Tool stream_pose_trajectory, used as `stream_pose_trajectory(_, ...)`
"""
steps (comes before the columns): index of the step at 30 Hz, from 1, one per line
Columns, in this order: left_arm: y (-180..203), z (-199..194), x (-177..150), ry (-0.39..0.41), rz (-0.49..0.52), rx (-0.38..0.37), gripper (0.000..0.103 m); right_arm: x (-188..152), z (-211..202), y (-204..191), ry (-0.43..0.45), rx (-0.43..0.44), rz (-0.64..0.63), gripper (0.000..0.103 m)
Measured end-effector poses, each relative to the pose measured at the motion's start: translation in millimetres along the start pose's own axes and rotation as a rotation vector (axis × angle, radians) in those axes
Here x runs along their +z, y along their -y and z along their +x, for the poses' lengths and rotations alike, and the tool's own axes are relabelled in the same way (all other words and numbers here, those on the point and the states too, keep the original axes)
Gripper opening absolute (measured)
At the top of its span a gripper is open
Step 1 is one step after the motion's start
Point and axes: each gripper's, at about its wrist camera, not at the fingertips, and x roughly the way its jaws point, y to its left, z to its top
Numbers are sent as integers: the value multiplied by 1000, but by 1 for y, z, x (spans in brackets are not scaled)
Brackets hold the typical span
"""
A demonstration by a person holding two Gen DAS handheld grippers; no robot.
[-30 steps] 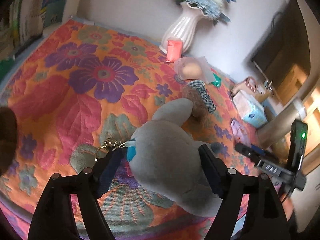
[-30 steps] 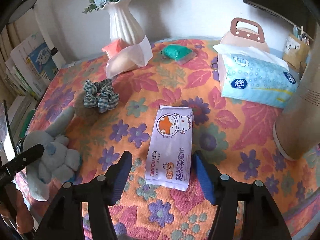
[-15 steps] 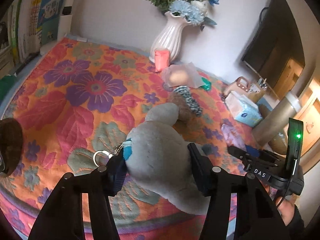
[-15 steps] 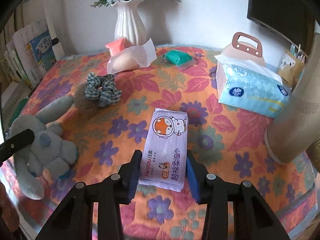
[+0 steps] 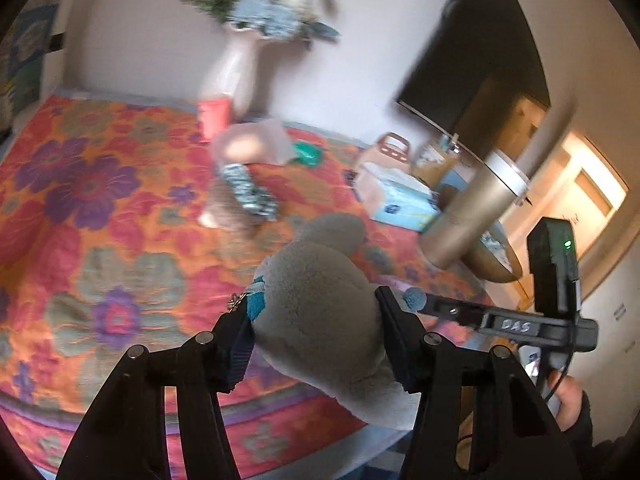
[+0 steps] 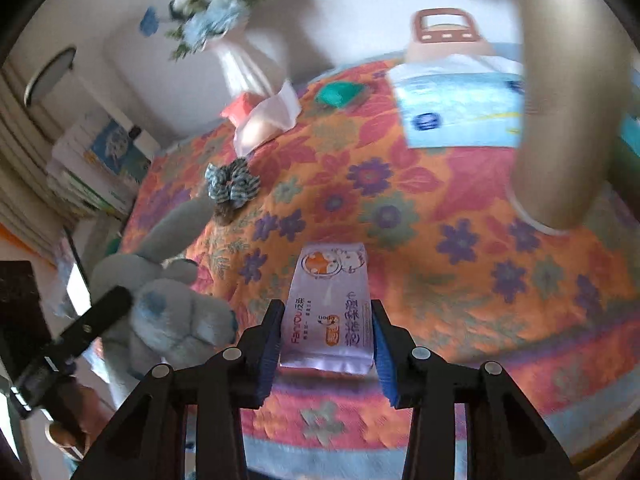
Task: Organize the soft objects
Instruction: 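Lift the grey plush with the left tool while the right tool carries the wipes pack toward the table, then lower both items onto the glass table and open both tools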
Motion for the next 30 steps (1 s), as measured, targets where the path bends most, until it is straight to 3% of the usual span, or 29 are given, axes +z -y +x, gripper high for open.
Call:
stream_pose_trajectory(9, 66, 30, 1, -70, 117, -72, 53, -6, -76, 43, 123, 58, 93, 40)
stream_pose_trajectory(20, 116, 38, -4, -103, 208, -107, 53, -13, -110, 93, 156, 120, 199, 40)
stream_pose_trajectory(25, 151, 43, -5, -123, 281, -153, 53, -16, -150, 117, 215, 100, 233, 40)
stream_pose_trajectory(30, 211, 53, -5, -124, 413, -185, 53, -19, -196, 135, 327, 41, 239, 40)
